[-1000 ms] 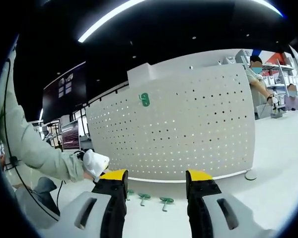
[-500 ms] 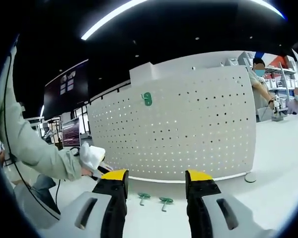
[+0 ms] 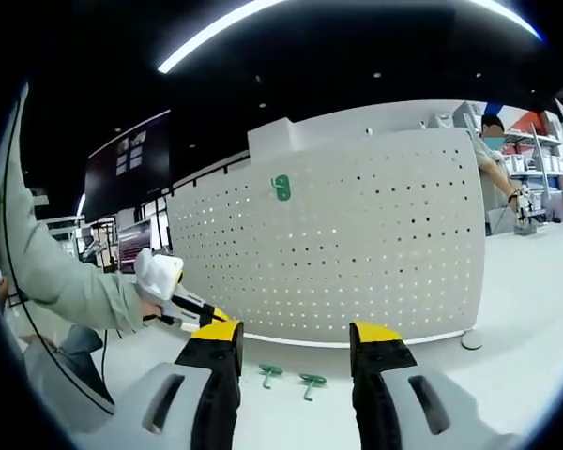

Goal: Insert the hook assembly into the mounting plate slot until the hook locks in place.

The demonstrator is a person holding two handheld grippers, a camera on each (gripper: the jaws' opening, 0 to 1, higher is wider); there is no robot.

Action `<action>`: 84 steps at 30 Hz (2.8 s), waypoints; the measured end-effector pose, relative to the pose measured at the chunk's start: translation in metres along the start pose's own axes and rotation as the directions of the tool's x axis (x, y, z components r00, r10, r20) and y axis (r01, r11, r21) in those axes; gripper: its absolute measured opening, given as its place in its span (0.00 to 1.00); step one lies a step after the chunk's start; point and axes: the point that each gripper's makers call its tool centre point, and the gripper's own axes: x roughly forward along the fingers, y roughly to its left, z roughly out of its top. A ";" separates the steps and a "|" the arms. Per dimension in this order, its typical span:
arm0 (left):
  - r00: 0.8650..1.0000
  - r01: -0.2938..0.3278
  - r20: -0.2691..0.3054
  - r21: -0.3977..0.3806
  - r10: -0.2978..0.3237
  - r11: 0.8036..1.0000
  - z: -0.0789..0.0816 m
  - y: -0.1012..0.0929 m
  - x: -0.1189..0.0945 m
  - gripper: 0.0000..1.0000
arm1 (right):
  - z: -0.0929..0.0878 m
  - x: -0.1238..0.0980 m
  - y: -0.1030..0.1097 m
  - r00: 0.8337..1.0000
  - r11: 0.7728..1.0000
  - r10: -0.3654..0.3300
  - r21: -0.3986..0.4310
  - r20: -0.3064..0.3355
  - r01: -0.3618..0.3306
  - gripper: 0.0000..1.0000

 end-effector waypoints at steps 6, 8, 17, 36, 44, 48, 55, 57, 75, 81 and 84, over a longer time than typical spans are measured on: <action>0.998 -0.028 0.052 -0.025 0.029 0.999 0.014 0.000 -0.011 0.03 | 0.000 0.000 0.001 1.000 1.000 0.003 -0.013 -0.002 -0.003 0.43; 0.997 -0.029 0.068 -0.028 0.030 0.999 0.019 -0.002 -0.015 0.03 | 0.000 0.000 0.002 1.000 1.000 0.003 -0.017 -0.003 -0.003 0.43; 0.991 -0.042 0.129 -0.024 0.044 0.999 0.039 -0.014 -0.033 0.04 | 0.001 -0.001 0.003 1.000 0.999 0.003 -0.033 -0.001 -0.003 0.42; 0.963 -0.072 0.246 -0.144 0.106 0.987 0.056 -0.040 -0.061 0.04 | 0.000 -0.001 0.010 1.000 0.997 0.021 -0.081 -0.010 -0.022 0.41; 0.951 -0.093 0.275 -0.177 0.140 0.980 0.062 -0.043 -0.076 0.04 | -0.003 0.000 0.018 0.999 0.992 0.046 -0.115 -0.027 -0.049 0.39; 0.939 -0.105 0.306 -0.171 0.155 0.980 0.074 -0.041 -0.085 0.04 | -0.004 0.001 0.020 0.998 0.990 0.052 -0.131 -0.034 -0.056 0.39; 0.901 -0.132 0.388 -0.182 0.195 0.974 0.100 -0.037 -0.108 0.04 | -0.006 -0.001 0.027 0.997 0.990 0.067 -0.120 -0.046 -0.072 0.38; 0.891 -0.139 0.406 -0.189 0.206 0.972 0.105 -0.037 -0.115 0.04 | -0.005 -0.002 0.029 0.997 0.989 0.067 -0.127 -0.045 -0.073 0.38; 0.806 -0.080 0.525 -0.360 0.273 0.929 0.131 -0.038 -0.145 0.04 | 0.019 -0.012 0.044 0.996 0.994 0.083 -0.066 -0.008 -0.084 0.38; 0.800 -0.035 0.541 -0.392 0.261 0.920 0.131 -0.050 -0.141 0.04 | 0.050 -0.011 0.064 0.990 0.990 0.131 -0.051 0.051 -0.128 0.38; 0.798 -0.020 0.548 -0.393 0.251 0.919 0.133 -0.055 -0.139 0.04 | 0.064 -0.010 0.072 0.986 0.988 0.148 -0.045 0.074 -0.145 0.38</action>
